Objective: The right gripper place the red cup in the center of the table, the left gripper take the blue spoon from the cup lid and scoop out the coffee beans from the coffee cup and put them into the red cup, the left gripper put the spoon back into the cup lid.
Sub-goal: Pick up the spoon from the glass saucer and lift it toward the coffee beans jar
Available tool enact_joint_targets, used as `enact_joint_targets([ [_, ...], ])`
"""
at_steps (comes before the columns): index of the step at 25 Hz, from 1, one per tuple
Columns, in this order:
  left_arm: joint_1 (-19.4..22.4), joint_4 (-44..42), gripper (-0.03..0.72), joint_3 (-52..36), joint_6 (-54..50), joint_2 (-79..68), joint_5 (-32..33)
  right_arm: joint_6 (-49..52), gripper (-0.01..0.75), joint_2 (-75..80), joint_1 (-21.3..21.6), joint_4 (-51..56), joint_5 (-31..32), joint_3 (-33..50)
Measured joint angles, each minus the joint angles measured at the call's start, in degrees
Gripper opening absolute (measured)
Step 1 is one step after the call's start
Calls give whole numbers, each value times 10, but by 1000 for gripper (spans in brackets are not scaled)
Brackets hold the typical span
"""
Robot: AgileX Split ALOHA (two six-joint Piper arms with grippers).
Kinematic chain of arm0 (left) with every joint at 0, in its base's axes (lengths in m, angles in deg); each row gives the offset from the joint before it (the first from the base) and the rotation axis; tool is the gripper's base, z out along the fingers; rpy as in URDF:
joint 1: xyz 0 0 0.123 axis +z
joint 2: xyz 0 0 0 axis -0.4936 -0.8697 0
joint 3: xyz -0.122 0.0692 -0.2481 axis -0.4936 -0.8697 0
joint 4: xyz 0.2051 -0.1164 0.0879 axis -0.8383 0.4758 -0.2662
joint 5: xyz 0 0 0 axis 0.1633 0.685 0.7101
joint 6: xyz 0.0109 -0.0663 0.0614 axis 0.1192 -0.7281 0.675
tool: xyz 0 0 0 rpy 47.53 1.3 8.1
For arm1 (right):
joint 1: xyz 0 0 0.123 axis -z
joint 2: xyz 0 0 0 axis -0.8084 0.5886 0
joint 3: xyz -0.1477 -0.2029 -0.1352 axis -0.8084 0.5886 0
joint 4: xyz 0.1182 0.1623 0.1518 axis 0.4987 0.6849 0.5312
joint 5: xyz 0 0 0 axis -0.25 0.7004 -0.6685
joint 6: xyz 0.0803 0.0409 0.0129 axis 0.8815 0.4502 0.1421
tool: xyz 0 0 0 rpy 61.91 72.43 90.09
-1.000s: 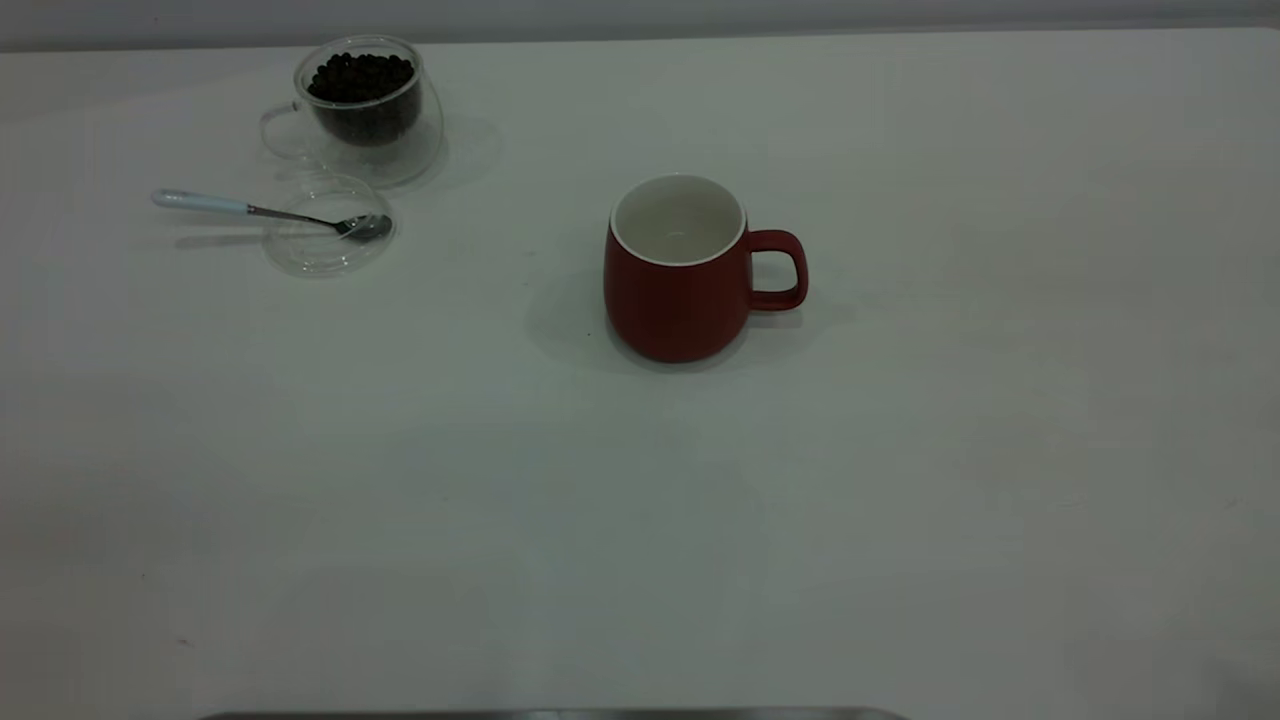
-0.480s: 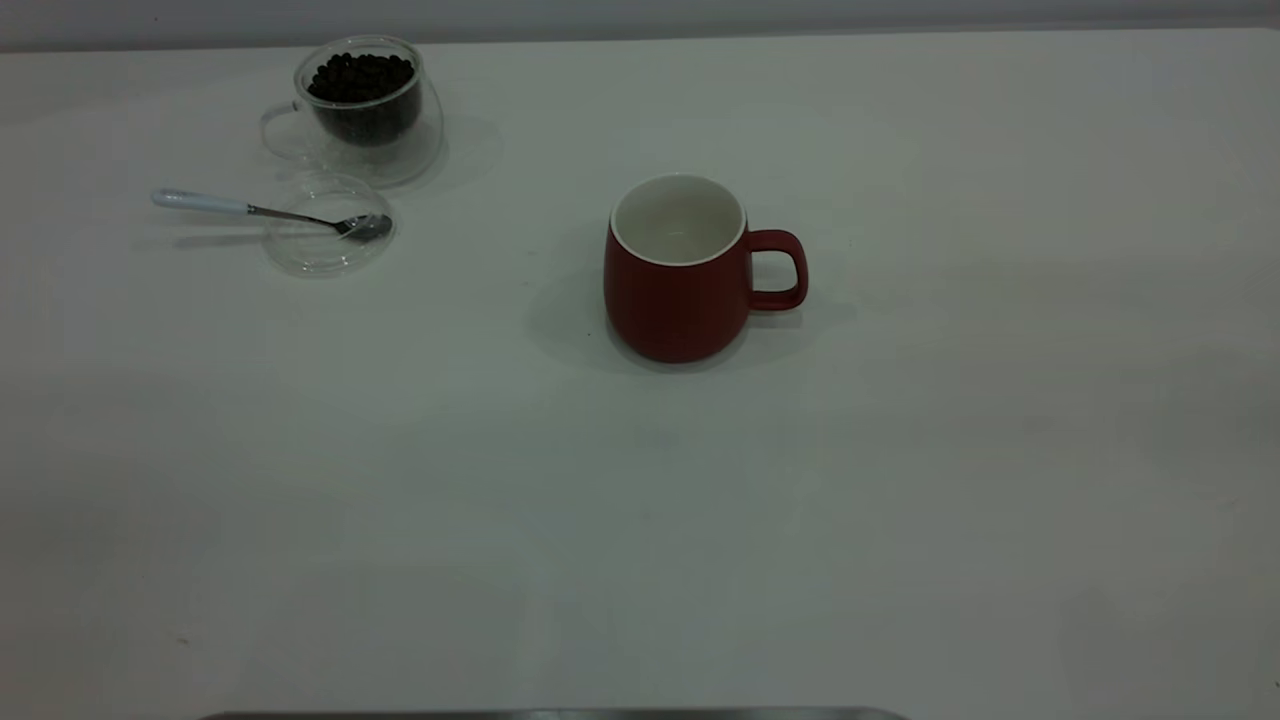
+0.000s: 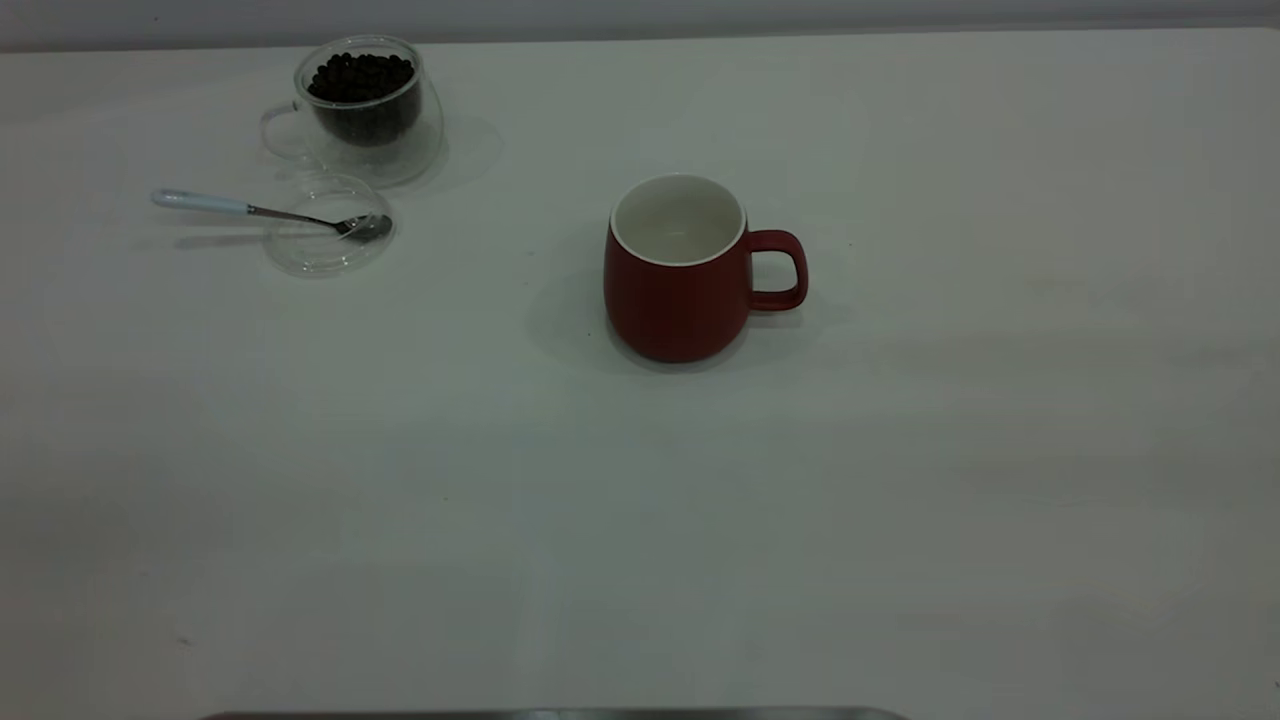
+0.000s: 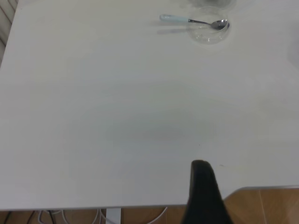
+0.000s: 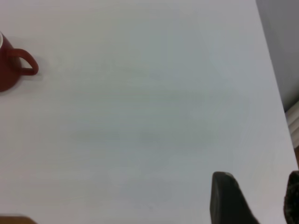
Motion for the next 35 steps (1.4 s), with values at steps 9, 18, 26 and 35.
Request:
enact_joint_targets([
  [9, 0, 0, 558, 0, 0, 0, 0, -45, 261, -15, 12, 21, -1, 0],
  [18, 0, 0, 558, 0, 0, 0, 0, -59, 239, -24, 16, 31, -1, 1],
  [26, 0, 0, 558, 0, 0, 0, 0, -59, 239, -24, 17, 31, -1, 2],
  [35, 0, 0, 558, 0, 0, 0, 0, -59, 239, -24, 17, 31, -1, 2],
])
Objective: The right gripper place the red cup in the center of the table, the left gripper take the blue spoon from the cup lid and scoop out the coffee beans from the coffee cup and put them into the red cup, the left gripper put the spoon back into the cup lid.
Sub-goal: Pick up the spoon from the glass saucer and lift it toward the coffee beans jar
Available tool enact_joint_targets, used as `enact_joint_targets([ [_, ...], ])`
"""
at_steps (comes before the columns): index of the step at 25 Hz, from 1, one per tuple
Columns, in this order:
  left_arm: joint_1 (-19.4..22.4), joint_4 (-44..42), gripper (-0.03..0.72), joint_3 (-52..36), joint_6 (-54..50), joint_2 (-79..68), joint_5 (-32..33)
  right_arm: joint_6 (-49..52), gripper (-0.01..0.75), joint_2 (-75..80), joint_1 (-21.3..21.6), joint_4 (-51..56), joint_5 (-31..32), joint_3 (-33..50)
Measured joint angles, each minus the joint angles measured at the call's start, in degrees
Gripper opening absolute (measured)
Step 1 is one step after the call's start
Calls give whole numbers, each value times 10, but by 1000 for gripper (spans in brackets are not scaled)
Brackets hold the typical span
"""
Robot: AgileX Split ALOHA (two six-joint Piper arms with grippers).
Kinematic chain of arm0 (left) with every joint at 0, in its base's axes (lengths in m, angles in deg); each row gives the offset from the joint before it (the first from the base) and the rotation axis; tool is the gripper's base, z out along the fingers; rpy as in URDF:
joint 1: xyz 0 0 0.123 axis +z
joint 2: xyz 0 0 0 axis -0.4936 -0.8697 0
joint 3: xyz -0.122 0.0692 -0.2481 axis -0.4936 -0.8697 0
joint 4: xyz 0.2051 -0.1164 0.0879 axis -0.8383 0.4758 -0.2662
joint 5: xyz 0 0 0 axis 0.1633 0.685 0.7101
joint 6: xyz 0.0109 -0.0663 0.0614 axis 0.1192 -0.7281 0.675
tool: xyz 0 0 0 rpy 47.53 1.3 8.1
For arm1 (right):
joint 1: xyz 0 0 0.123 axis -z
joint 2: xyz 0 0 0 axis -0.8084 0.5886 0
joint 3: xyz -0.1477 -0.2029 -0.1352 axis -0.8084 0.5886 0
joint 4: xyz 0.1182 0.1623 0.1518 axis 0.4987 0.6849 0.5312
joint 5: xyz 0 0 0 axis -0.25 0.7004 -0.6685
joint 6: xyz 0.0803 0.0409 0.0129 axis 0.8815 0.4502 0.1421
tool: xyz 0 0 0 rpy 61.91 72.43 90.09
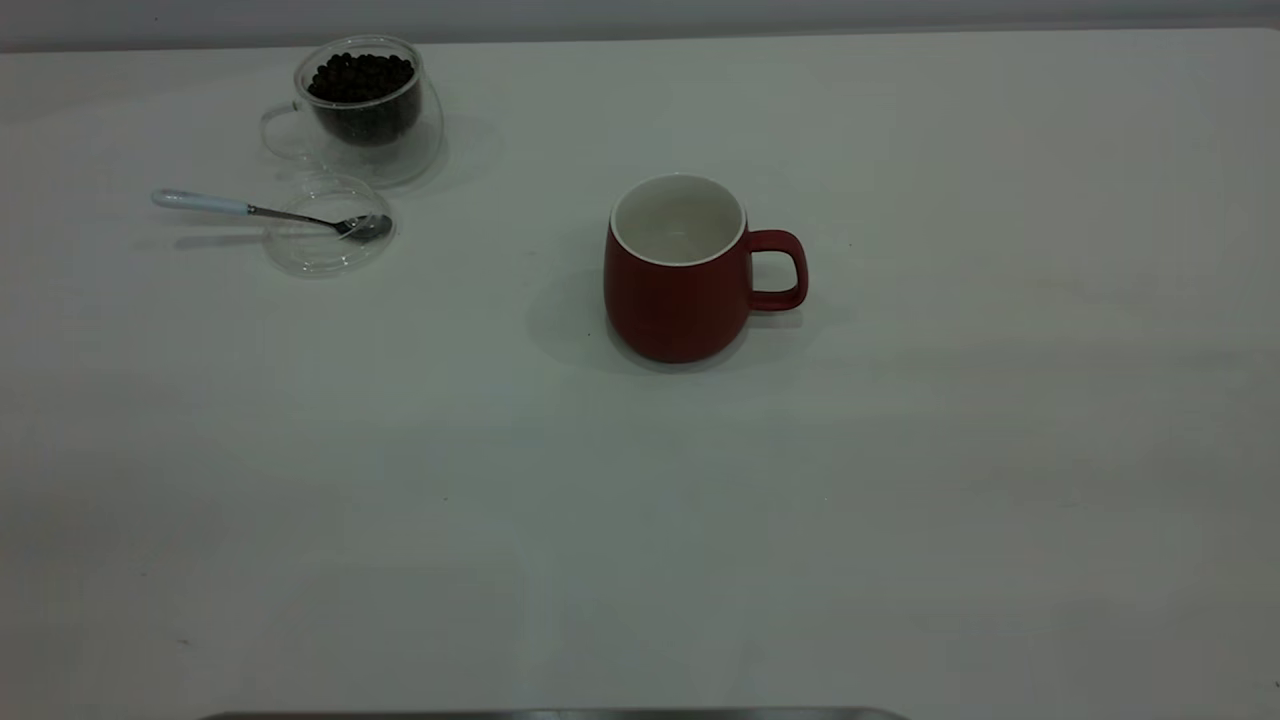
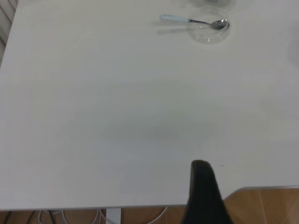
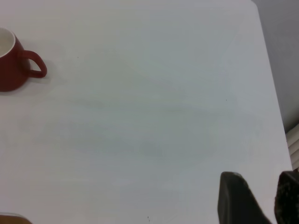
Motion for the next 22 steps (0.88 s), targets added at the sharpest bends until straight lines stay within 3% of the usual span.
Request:
enact_joint_targets([
  [13, 0, 0, 558, 0, -10, -14, 0, 0, 239, 0, 0, 0, 0, 0],
  [22, 0, 15, 558, 50, -16, -229, -59, 0, 239, 0, 0, 0, 0, 0],
])
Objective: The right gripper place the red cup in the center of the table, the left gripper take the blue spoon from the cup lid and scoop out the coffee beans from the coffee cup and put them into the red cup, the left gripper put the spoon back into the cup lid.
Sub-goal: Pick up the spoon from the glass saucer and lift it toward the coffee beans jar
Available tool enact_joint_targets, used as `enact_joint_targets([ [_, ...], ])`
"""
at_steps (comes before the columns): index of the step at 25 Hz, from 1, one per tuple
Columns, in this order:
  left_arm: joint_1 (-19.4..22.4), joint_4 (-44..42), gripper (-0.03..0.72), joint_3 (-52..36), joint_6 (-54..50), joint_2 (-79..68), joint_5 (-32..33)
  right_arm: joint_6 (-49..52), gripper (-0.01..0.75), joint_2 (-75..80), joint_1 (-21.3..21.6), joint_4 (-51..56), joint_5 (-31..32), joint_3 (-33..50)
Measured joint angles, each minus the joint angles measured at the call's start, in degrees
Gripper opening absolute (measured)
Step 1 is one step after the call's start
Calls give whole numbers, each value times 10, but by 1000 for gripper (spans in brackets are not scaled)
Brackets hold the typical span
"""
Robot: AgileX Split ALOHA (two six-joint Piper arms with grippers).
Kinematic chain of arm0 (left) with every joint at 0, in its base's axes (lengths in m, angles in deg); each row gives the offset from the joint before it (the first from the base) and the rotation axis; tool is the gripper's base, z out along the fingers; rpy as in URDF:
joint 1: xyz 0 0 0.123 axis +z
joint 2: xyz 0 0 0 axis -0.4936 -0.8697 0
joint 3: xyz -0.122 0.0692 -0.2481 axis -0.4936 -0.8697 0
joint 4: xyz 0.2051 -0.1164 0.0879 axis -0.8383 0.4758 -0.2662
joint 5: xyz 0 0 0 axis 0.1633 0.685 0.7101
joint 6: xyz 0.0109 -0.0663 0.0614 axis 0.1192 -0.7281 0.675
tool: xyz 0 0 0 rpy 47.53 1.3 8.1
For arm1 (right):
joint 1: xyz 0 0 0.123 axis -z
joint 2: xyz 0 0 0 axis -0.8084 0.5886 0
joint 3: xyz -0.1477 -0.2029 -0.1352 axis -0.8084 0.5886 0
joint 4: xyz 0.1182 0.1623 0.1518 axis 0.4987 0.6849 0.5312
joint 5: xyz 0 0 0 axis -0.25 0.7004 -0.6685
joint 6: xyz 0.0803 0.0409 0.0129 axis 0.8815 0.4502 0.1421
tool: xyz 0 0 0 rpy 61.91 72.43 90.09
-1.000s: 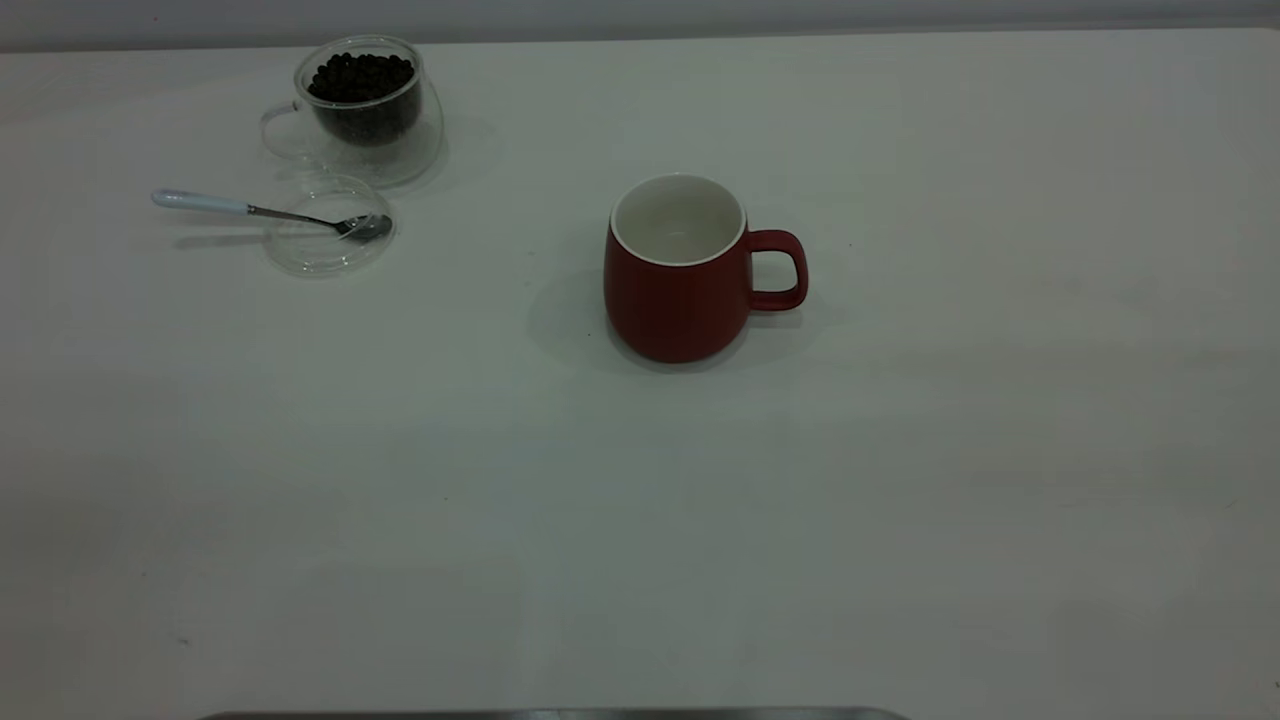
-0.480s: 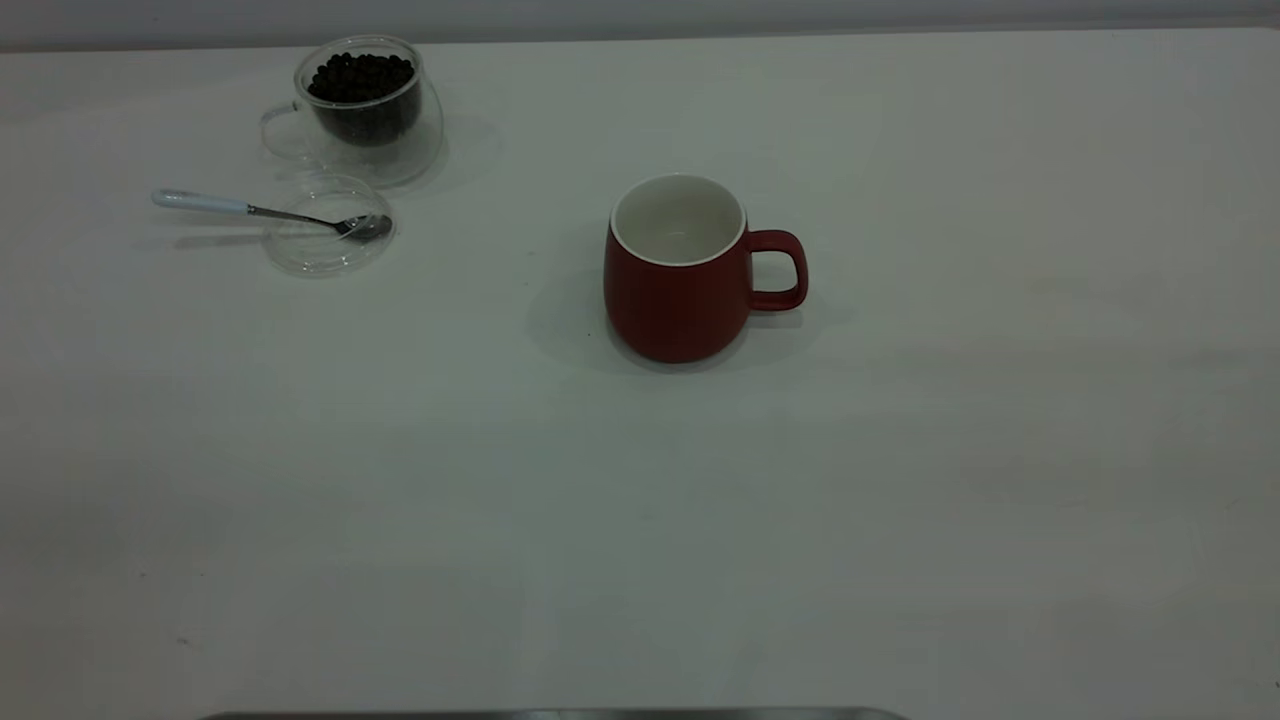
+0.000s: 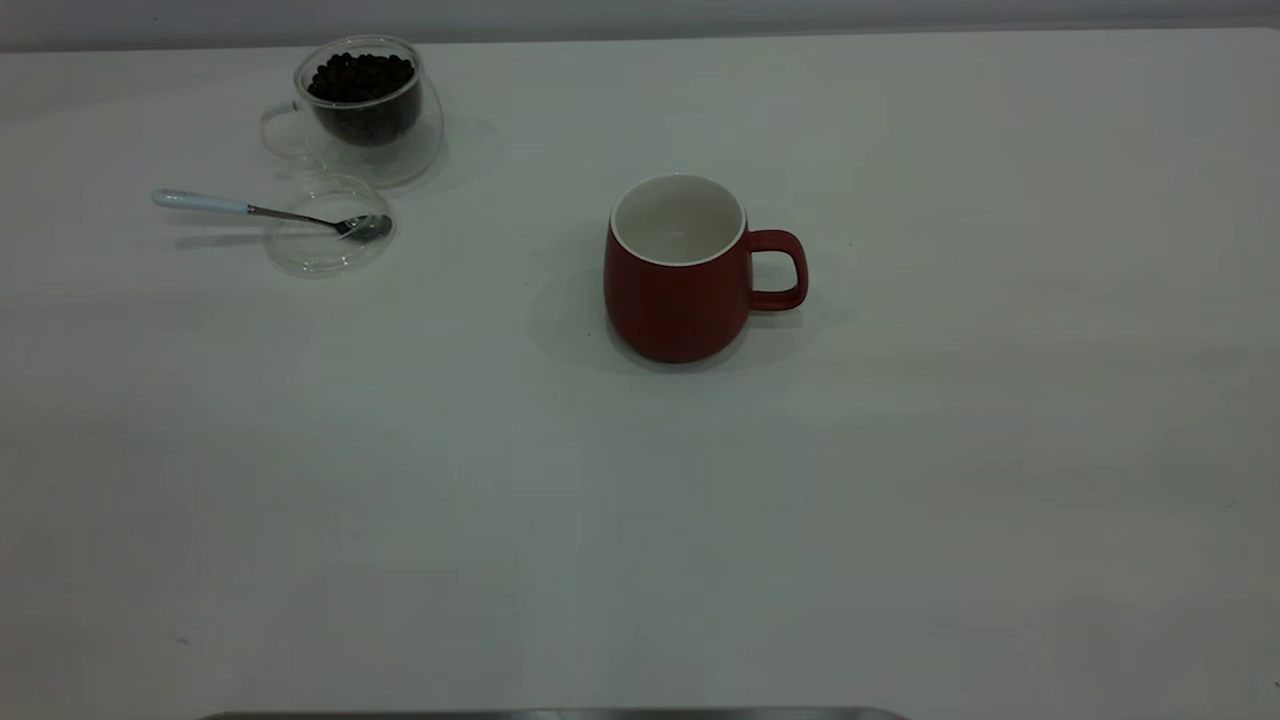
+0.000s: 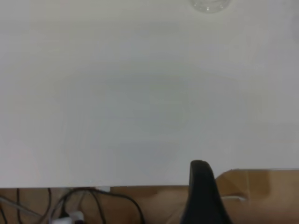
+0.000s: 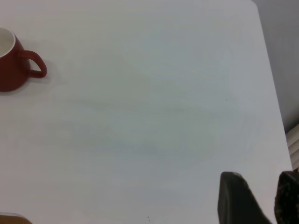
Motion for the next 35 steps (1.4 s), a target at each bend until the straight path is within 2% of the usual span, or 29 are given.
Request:
enact_joint_targets([
  [8, 0, 95, 558, 118, -24, -270, -62, 0, 239, 0, 0, 0, 0, 0],
  [18, 5, 155, 558, 299, 18, -584, -81, 0, 239, 0, 0, 0, 0, 0],
  [22, 51, 167, 558, 371, 29, -681, -64, 0, 239, 0, 0, 0, 0, 0],
  [25, 106, 205, 558, 418, 69, -747, -35, 0, 239, 0, 0, 0, 0, 0],
  [31, 216, 342, 558, 470, 215, -864, 6, 0, 239, 0, 0, 0, 0, 0],
  [35, 258, 412, 558, 474, 323, -928, 4, 0, 239, 0, 0, 0, 0, 0],
])
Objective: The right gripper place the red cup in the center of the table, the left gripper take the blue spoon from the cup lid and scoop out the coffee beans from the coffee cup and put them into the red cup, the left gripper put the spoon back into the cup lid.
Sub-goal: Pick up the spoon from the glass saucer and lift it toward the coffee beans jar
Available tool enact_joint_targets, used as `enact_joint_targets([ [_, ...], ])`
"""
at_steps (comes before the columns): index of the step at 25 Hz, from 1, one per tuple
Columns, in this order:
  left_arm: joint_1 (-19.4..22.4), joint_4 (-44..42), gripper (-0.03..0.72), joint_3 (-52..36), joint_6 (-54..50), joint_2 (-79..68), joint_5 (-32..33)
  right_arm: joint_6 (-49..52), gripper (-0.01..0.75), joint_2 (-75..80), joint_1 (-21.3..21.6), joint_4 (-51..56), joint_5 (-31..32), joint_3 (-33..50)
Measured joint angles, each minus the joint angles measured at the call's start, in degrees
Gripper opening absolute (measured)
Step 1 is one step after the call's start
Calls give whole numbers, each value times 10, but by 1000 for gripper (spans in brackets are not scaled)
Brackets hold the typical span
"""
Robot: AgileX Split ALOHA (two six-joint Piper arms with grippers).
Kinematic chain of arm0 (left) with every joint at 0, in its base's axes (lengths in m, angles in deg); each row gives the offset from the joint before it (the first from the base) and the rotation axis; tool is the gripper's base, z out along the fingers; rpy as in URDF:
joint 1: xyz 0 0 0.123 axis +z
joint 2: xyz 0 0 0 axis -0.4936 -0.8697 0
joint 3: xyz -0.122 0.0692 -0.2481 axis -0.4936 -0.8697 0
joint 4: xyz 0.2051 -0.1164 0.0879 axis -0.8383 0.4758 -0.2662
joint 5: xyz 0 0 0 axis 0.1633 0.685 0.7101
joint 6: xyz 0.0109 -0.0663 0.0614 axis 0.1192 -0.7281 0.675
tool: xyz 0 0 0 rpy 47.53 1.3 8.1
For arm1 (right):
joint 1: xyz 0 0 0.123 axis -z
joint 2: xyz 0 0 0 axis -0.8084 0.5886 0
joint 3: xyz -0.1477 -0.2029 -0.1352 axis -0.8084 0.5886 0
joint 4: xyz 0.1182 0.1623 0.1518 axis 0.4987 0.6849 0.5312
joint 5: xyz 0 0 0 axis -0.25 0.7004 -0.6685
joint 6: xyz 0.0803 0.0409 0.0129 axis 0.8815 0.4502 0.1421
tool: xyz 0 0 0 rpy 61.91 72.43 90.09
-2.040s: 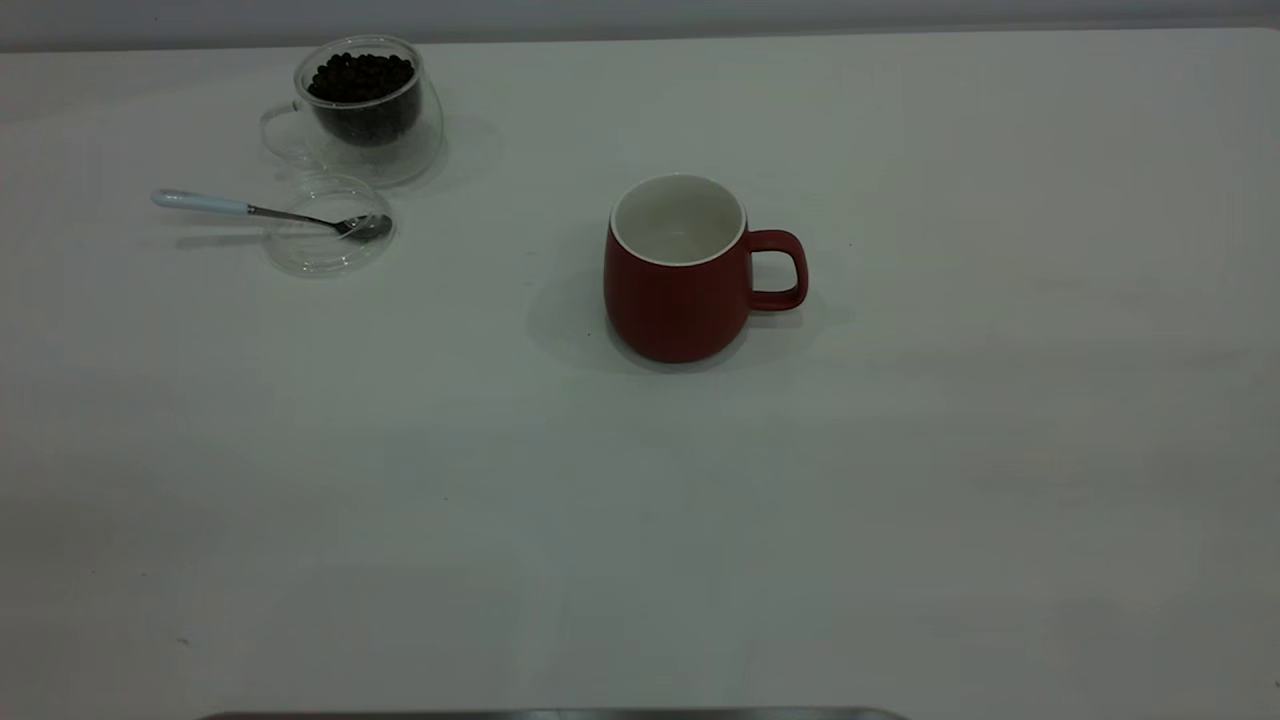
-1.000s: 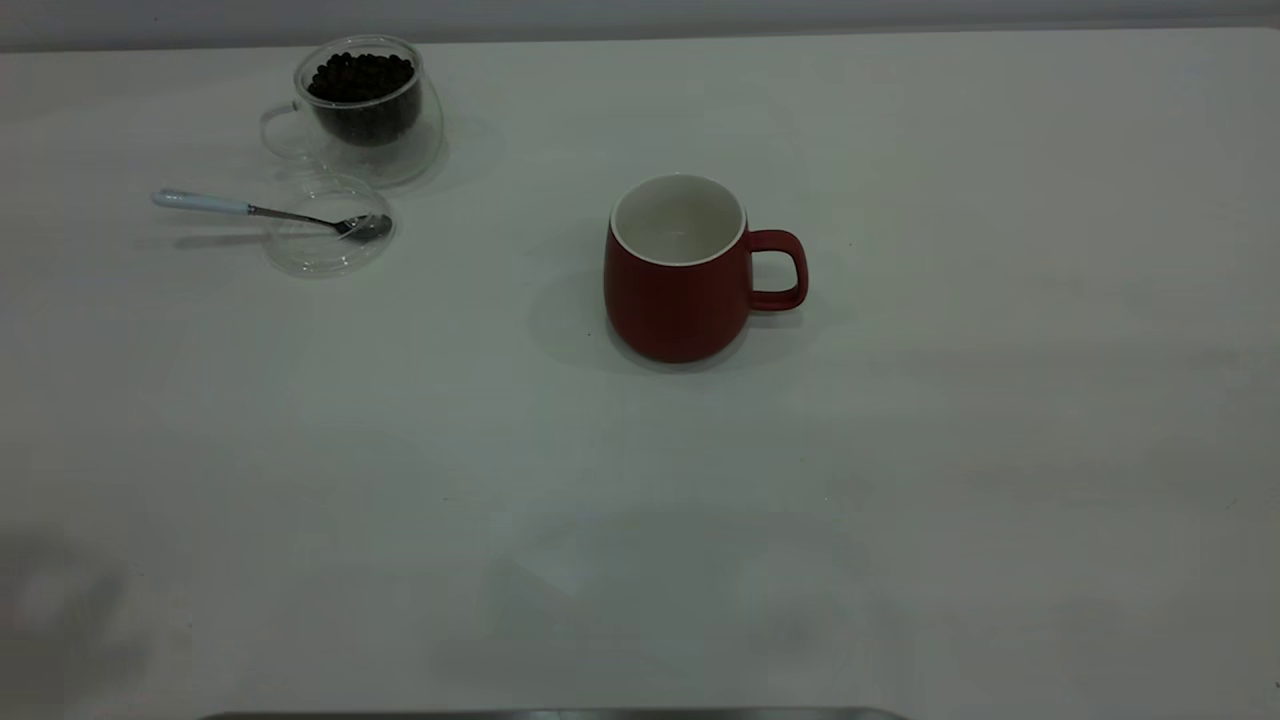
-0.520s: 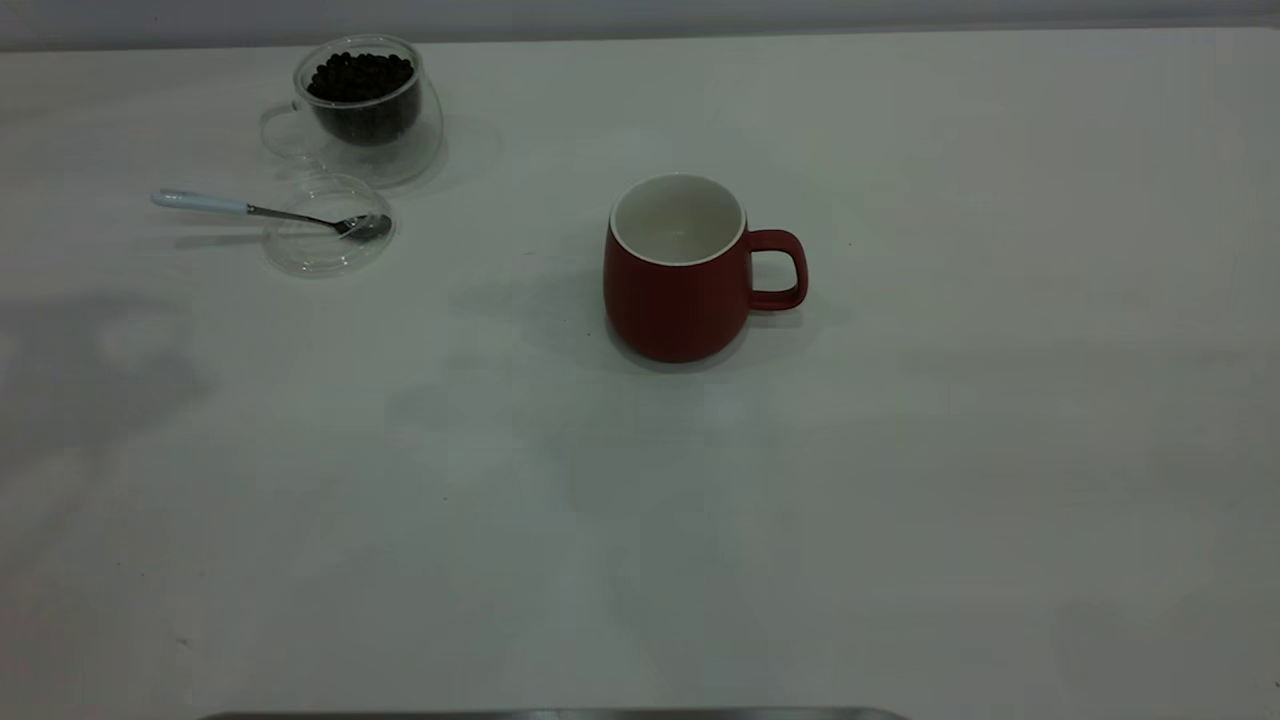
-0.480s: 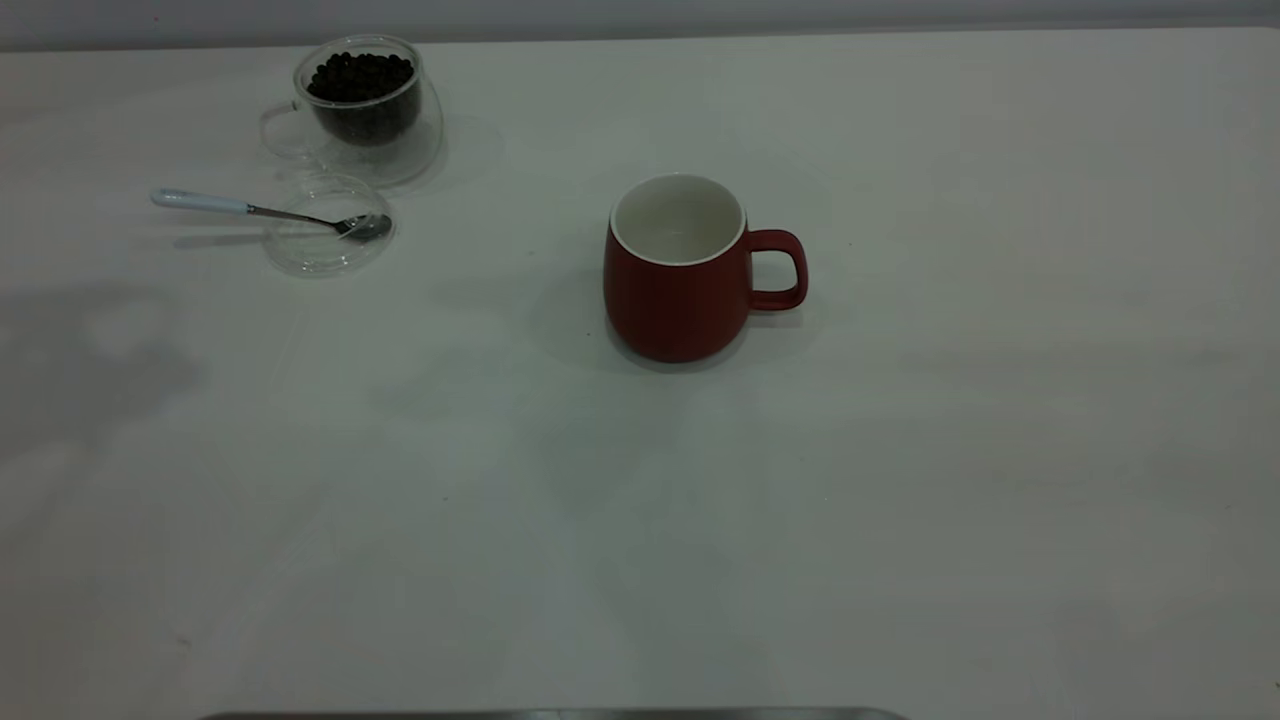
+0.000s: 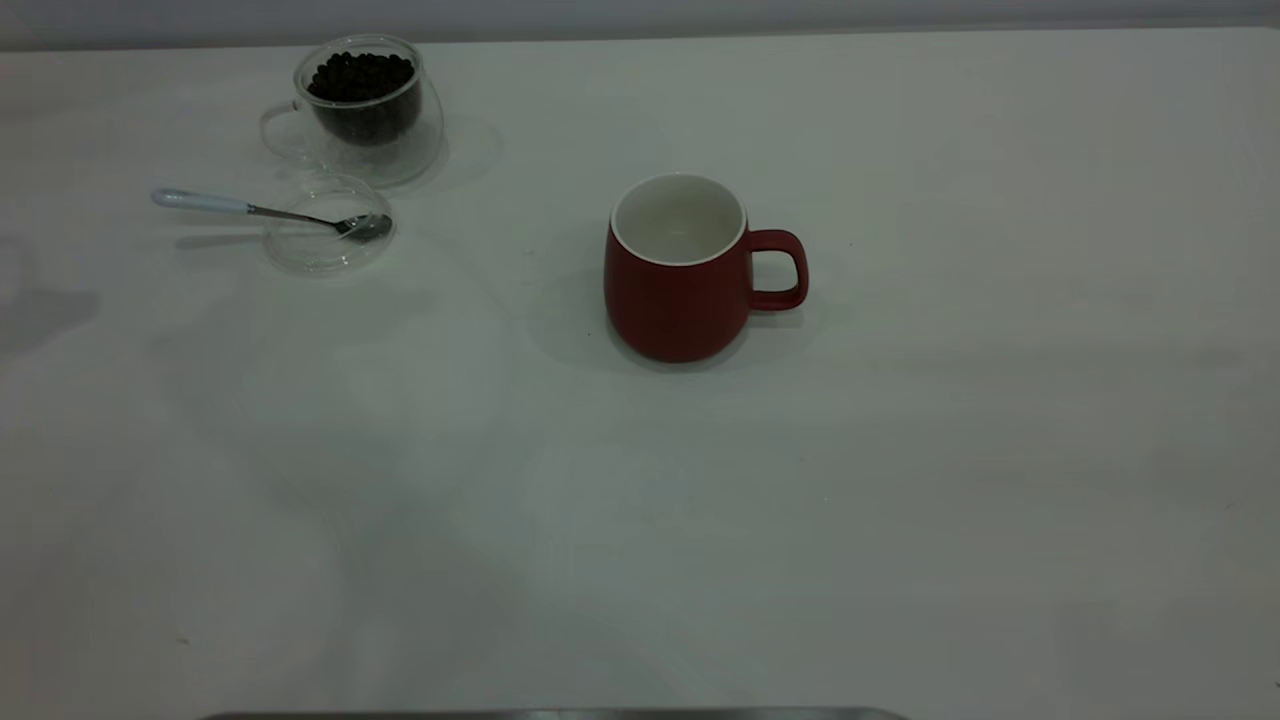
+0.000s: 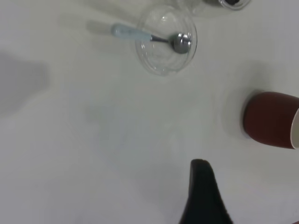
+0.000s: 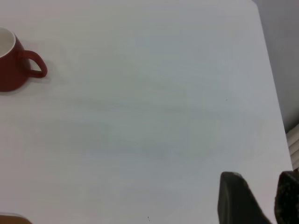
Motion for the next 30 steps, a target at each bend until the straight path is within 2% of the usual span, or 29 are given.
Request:
enact_joint_targets([
  [6, 11, 37, 558, 17, 83, -102, -17, 0, 239, 0, 0, 0, 0, 0],
  [13, 11, 38, 558, 106, 127, -221, -4, 0, 239, 0, 0, 0, 0, 0],
  [21, 7, 35, 558, 214, 147, -327, 25, 0, 239, 0, 0, 0, 0, 0],
  [30, -25, 31, 558, 316, 148, -405, 65, 0, 239, 0, 0, 0, 0, 0],
])
